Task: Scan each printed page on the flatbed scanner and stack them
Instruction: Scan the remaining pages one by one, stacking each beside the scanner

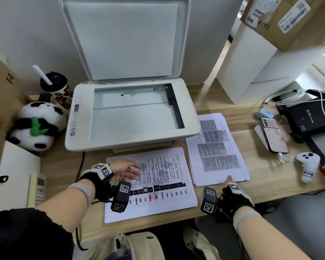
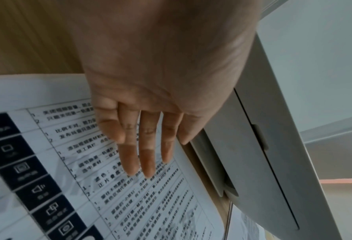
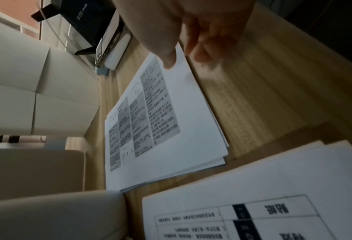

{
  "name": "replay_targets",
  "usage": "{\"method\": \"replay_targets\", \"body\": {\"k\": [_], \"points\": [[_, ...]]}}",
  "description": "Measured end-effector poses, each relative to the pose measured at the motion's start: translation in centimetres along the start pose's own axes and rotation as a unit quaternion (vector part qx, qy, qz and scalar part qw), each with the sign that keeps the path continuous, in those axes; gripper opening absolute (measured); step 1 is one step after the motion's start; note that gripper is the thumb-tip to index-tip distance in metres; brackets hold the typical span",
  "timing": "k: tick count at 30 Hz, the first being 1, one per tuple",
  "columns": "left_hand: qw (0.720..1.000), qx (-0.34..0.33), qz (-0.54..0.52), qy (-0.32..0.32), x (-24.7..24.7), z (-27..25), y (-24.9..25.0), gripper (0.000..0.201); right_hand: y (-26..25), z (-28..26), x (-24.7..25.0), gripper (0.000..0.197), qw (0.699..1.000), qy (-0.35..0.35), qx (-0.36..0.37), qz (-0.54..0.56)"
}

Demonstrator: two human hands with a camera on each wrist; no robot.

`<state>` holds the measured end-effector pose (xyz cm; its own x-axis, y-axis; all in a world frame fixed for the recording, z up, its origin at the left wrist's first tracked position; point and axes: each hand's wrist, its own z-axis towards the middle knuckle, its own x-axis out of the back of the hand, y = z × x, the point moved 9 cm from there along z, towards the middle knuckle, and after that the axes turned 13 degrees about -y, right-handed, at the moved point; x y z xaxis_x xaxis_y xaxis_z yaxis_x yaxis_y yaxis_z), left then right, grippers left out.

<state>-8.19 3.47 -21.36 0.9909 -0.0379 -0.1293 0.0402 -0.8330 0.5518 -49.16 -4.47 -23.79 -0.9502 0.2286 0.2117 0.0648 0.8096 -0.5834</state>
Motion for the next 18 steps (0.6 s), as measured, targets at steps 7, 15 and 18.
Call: {"method": "replay_targets", "body": {"k": [7,15,18], "points": [[0.991,-0.001,-0.044,0.130,3.9,-0.5,-1.0,0.015,-3.2,-1.4,-6.5,0.016,0.987,-0.071,0.104,-0.096],[0.964,0.000,-0.096,0.249,8.2,-1.8,-3.7,0.025,-4.1,-3.4,-15.0,0.021,0.908,-0.214,0.137,-0.334],[0.966,0.016,-0.092,0.242,8.8,-1.5,-5.1,0.032,-3.7,-3.9,-16.1,0.028,0.866,-0.208,0.116,-0.440]]}}
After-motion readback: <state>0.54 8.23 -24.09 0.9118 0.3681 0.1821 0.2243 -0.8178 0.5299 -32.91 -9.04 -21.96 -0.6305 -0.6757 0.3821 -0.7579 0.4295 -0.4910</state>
